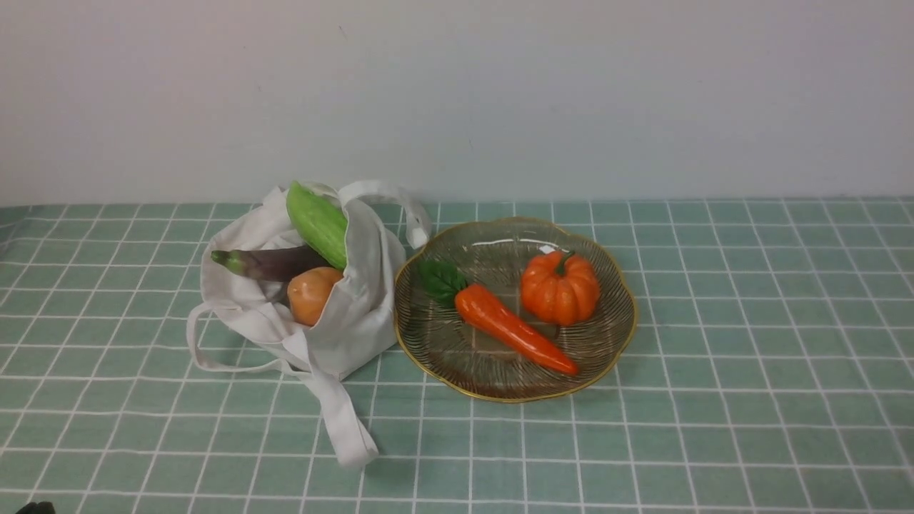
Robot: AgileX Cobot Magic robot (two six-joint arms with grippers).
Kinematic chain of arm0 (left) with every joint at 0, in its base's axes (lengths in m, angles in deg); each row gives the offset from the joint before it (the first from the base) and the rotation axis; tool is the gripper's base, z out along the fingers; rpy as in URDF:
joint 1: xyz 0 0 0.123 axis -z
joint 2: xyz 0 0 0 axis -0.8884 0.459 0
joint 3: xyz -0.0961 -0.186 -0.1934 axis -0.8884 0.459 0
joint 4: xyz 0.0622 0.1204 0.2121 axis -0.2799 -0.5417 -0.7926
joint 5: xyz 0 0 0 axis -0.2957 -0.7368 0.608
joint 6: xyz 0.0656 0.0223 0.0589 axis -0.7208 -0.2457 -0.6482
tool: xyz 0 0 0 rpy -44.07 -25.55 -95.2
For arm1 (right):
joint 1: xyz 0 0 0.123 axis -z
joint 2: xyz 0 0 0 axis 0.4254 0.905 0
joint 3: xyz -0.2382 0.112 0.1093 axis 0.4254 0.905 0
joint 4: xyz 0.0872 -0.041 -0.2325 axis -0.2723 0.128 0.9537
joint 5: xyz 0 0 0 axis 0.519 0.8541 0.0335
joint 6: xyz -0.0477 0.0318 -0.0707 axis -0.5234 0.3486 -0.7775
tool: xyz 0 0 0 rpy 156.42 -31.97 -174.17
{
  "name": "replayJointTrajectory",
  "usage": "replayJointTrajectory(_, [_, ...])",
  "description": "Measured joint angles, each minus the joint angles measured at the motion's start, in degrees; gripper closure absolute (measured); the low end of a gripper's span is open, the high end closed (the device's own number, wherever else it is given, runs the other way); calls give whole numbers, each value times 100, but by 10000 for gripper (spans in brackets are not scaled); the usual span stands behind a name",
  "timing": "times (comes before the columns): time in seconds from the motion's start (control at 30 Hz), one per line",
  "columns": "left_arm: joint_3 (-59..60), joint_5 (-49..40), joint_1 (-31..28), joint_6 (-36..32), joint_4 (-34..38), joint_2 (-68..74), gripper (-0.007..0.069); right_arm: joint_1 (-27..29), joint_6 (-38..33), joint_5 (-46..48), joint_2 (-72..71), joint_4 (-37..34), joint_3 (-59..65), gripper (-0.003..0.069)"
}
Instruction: Take vegetables from cloth bag on blue coffee tablecloth place on plate.
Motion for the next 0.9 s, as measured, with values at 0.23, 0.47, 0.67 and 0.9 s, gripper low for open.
replayJointTrajectory(0.23, [0,-133,118,-5,0,0,632,0,0,0,0,0,0,674])
replayJointTrajectory(0.47, [0,-143,118,-5,0,0,632,0,0,0,0,0,0,674])
replayJointTrajectory(0.67, [0,-143,118,-5,6,0,632,0,0,0,0,0,0,674])
replayJointTrajectory(0.9, [0,-143,118,-5,6,0,632,0,0,0,0,0,0,674])
